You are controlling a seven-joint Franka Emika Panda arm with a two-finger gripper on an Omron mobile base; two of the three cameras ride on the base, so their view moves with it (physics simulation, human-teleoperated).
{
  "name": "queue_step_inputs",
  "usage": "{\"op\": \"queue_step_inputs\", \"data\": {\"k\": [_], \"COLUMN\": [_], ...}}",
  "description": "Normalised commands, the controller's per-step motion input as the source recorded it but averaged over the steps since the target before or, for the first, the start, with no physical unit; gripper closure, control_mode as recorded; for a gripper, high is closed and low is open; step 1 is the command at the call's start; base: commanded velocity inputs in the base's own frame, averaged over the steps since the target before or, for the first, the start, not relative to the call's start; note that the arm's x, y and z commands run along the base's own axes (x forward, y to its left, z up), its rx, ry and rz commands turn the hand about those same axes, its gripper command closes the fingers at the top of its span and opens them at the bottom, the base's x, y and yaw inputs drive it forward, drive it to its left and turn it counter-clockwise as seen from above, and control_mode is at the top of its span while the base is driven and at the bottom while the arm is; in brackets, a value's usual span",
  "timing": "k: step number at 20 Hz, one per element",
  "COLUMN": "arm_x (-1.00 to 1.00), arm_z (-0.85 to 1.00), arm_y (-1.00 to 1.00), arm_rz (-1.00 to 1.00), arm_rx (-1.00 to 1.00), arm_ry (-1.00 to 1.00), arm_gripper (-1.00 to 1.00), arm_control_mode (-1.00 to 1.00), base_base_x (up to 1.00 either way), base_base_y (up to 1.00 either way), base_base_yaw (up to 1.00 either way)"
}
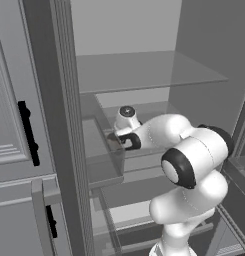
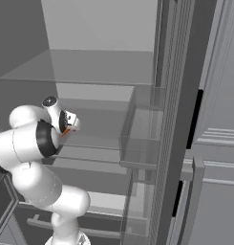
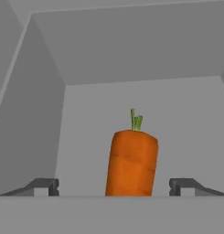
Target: Place one carrot and one fish in each tupperware on the nearby counter, to pack two identical lunches.
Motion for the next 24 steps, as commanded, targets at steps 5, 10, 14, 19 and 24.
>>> {"op": "queue_step_inputs", "data": {"k": [5,10,14,19,24], "arm_x": [0.00,-0.40,-0.68,-0.88,-0.99], "arm_z": [-0.24,-0.37,-0.02,0.46,0.88], "arm_y": [-0.05,-0.44,-0.75,-0.54,-0.09], "arm_rz": [0.00,0.00,0.00,0.00,0.06], "arm_rx": [0.02,-0.01,0.00,0.00,-0.07], "arm_ry": [0.00,-0.02,-0.02,0.00,-0.04], "arm_gripper": [1.00,1.00,1.00,1.00,1.00], "arm_control_mode": [-1.00,-1.00,-1.00,-1.00,-1.00], "base_base_x": [0.00,0.00,0.00,0.00,0.00], "base_base_y": [0.00,0.00,0.00,0.00,0.00], "base_base_yaw": [0.00,0.00,0.00,0.00,0.00]}}
